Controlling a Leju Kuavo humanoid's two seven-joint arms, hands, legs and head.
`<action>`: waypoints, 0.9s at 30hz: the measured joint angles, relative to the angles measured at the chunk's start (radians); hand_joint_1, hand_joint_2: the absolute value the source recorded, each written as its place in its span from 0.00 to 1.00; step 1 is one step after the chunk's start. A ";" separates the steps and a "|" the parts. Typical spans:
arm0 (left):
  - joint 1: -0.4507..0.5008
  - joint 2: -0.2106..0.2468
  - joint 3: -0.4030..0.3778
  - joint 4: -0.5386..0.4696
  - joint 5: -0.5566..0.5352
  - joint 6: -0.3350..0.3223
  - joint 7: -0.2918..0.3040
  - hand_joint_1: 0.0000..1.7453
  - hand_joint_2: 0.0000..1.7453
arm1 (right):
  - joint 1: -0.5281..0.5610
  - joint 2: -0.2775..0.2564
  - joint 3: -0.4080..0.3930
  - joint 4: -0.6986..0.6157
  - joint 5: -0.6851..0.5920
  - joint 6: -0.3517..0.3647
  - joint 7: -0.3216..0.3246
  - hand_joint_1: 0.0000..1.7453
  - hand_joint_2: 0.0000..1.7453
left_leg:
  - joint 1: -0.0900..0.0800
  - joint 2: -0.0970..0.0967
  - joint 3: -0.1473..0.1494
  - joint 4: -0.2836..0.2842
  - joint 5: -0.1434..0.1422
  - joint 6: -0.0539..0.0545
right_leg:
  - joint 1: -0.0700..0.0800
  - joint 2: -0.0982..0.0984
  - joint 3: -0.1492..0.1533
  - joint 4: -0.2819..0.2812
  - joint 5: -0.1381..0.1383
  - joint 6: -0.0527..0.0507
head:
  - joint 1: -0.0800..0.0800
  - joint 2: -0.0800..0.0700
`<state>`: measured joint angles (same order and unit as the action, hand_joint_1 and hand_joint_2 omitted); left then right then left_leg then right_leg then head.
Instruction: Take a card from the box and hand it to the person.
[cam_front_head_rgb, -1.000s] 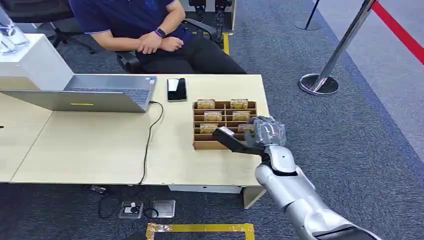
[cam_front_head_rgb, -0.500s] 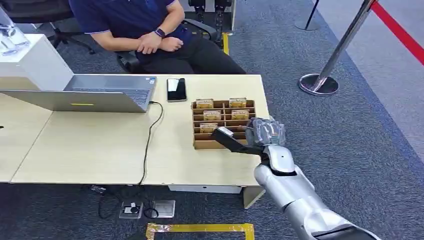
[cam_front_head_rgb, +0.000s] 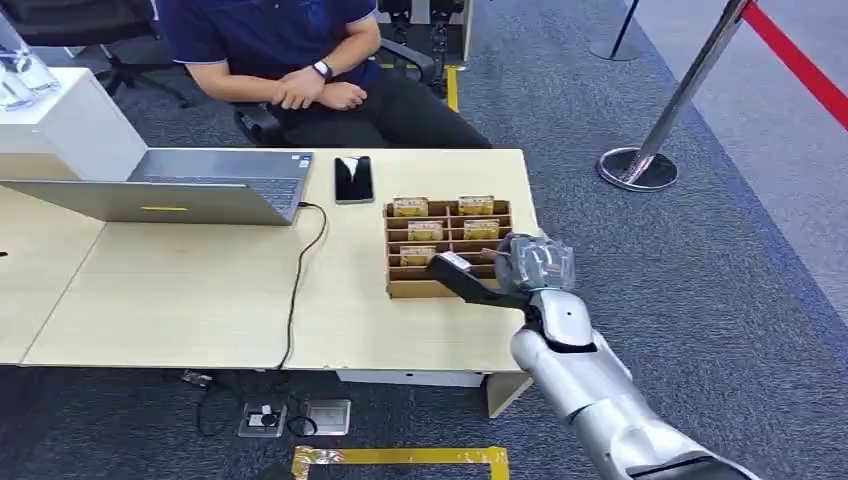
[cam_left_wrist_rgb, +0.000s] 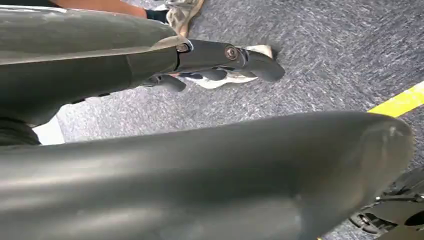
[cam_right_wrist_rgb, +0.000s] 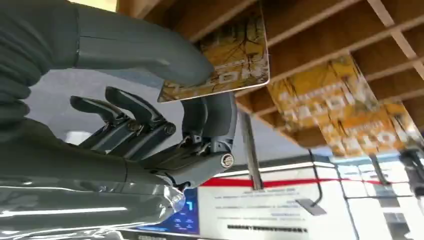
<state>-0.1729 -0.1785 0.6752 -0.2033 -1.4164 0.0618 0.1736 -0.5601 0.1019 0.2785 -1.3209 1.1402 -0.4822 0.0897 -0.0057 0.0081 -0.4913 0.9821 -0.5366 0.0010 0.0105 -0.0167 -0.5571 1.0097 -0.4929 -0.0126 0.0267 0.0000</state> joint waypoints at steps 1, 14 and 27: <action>0.000 0.000 0.000 0.000 0.000 0.000 0.000 0.00 0.00 | -0.003 0.000 0.000 0.000 0.000 0.000 0.000 1.00 1.00 | 0.000 0.000 0.000 0.000 0.000 0.000 | 0.000 0.000 0.000 0.000 0.000 0.000 | 0.000 0.000; -0.004 0.000 -0.002 0.000 -0.001 0.000 0.001 0.00 0.00 | -0.026 0.004 0.002 0.019 -0.002 -0.002 0.002 1.00 1.00 | 0.000 0.000 0.000 0.000 0.001 0.000 | 0.000 0.000 0.000 0.000 0.001 0.000 | 0.000 0.000; -0.045 0.000 -0.021 0.000 -0.014 -0.004 0.011 0.00 0.00 | -0.413 0.105 -0.001 0.561 -0.084 -0.106 -0.008 1.00 1.00 | 0.000 -0.001 -0.001 0.000 0.002 -0.001 | 0.000 0.000 -0.002 0.002 0.002 -0.001 | -0.002 0.000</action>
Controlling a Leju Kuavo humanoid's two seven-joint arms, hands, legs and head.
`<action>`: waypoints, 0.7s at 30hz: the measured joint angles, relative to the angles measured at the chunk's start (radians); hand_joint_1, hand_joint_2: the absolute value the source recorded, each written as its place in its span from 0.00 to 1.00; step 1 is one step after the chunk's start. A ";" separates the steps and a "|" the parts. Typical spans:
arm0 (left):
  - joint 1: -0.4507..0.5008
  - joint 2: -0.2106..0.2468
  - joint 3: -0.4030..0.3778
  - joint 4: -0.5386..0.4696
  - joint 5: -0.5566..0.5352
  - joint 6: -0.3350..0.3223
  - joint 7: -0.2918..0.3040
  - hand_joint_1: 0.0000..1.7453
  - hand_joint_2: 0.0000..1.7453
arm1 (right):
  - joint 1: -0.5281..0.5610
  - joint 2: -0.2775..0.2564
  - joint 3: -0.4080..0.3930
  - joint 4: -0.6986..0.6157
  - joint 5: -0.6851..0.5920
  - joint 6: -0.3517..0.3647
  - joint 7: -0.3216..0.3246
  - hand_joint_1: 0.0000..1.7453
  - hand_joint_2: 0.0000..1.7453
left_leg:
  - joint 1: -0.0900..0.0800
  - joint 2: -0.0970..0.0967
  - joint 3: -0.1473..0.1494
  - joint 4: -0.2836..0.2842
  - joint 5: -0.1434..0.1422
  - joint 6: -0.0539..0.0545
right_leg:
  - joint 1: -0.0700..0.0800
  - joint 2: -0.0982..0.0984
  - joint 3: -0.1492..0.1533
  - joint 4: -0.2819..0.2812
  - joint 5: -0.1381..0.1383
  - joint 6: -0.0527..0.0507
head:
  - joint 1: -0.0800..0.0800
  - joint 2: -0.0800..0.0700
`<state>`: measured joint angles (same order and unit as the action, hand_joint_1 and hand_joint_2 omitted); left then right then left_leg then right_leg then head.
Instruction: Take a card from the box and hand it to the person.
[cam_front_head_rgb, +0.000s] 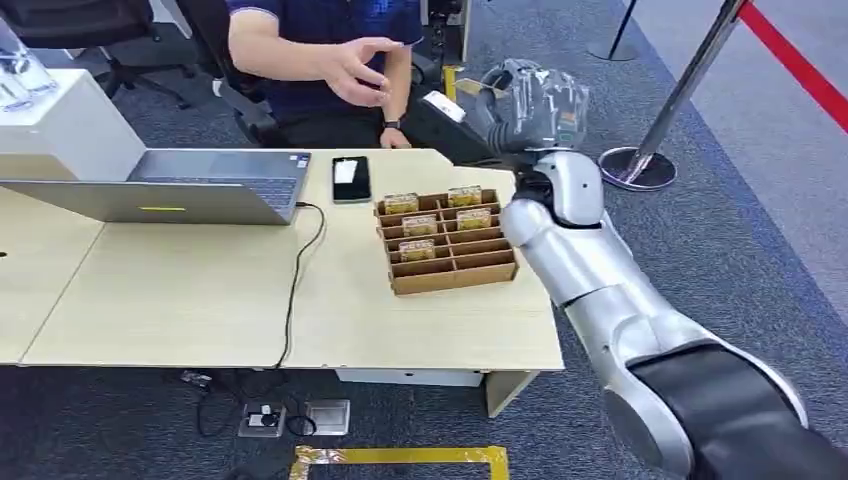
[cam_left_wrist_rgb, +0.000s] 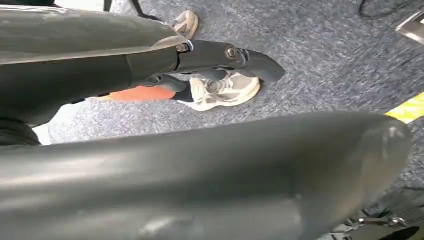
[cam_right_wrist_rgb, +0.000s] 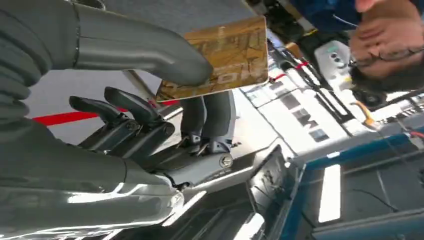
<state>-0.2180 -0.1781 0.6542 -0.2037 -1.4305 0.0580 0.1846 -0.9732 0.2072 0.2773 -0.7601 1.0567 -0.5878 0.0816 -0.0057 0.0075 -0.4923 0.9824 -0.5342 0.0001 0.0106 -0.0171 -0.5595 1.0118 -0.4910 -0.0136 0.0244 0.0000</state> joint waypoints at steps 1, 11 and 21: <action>0.000 0.000 -0.001 0.000 -0.001 0.000 0.000 0.00 0.00 | -0.021 0.005 -0.003 0.042 0.000 -0.003 0.005 1.00 1.00 | 0.000 0.000 0.000 0.000 0.000 0.000 | 0.000 0.000 0.000 0.000 0.000 0.000 | 0.000 0.000; 0.009 0.003 -0.001 0.000 0.002 0.018 0.030 0.00 0.00 | -0.098 0.039 -0.021 0.273 0.019 -0.008 0.034 1.00 1.00 | 0.000 0.000 -0.003 0.000 0.000 0.000 | 0.000 0.000 -0.003 0.000 0.000 0.000 | 0.001 0.000; 0.017 0.004 0.000 0.002 0.002 0.015 0.031 0.00 0.00 | -0.099 0.047 -0.044 0.331 0.014 -0.026 0.021 1.00 1.00 | 0.000 0.000 -0.007 0.000 0.000 0.000 | 0.000 0.000 -0.007 0.000 0.000 0.000 | 0.000 0.000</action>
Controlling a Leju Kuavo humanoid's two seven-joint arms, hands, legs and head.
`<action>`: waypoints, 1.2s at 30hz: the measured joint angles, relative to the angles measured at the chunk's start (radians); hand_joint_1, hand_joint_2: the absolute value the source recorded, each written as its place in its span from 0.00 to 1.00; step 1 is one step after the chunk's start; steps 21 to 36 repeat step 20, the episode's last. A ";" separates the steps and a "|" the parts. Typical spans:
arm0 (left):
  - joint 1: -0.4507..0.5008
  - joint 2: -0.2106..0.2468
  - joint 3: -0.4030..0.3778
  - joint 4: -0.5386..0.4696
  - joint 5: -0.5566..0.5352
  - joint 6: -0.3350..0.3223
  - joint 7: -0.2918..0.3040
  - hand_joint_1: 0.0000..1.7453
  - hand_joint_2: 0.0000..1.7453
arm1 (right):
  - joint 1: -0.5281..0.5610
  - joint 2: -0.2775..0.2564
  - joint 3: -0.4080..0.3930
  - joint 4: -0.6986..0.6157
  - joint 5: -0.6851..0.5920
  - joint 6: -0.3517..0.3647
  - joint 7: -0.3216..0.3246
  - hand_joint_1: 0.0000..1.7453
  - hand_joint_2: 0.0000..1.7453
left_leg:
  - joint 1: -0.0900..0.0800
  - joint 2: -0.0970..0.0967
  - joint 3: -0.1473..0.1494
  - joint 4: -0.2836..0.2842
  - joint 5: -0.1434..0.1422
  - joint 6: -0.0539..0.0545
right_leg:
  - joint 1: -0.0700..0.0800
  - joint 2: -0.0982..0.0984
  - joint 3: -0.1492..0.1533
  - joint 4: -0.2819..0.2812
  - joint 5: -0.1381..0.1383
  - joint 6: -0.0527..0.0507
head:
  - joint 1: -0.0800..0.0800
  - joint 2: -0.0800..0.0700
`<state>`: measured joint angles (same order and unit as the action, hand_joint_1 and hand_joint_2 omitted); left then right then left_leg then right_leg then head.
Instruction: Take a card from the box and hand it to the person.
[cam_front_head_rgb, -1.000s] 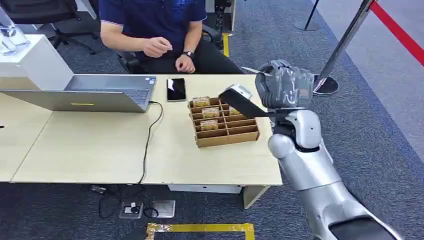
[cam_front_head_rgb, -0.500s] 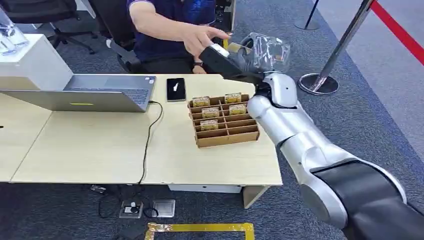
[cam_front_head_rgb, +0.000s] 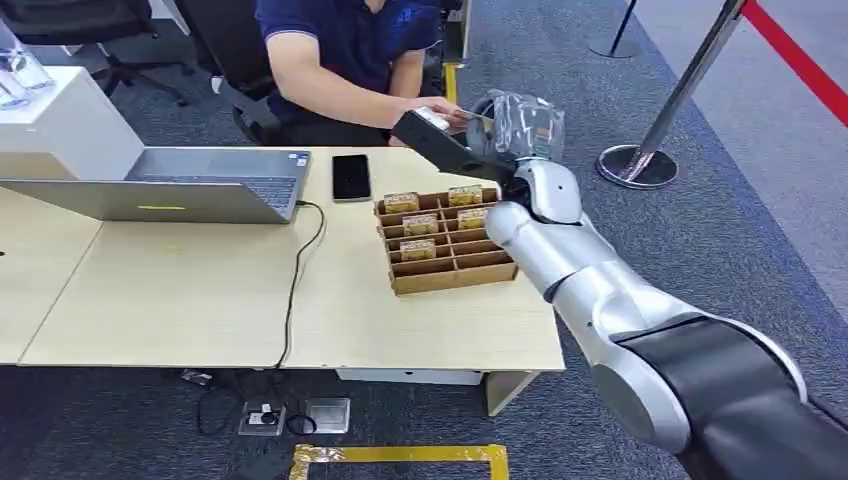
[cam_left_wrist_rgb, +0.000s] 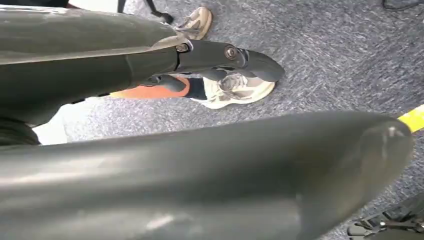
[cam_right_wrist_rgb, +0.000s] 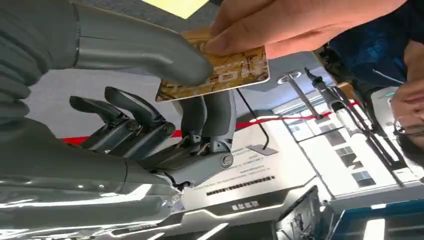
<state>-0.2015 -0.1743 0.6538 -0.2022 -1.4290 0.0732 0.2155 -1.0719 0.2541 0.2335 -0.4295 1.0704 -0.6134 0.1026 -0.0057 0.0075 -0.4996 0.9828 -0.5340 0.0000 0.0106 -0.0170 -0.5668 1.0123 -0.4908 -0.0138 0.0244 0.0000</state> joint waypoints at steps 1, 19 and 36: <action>0.000 0.000 0.000 0.000 0.000 0.000 0.000 0.00 0.00 | 0.000 0.000 -0.001 0.003 -0.002 -0.002 -0.004 0.00 1.00 | 0.000 0.000 -0.001 0.000 0.000 0.000 | 0.000 0.000 -0.001 0.000 0.000 0.000 | 0.000 0.000; 0.025 0.000 0.006 0.000 0.022 0.003 -0.002 0.00 0.00 | 0.169 -0.007 -0.090 -0.275 -0.300 0.050 -0.298 0.00 1.00 | 0.000 0.000 -0.001 0.000 0.000 0.000 | 0.000 0.000 -0.001 0.000 0.000 0.000 | -0.001 0.000; 0.031 0.000 0.007 0.000 0.025 0.007 -0.008 0.00 0.00 | 0.206 -0.015 -0.090 -0.328 -0.333 0.063 -0.317 0.00 1.00 | 0.000 -0.001 -0.001 0.000 0.000 0.000 | 0.000 0.000 -0.001 -0.001 0.000 0.000 | 0.000 0.000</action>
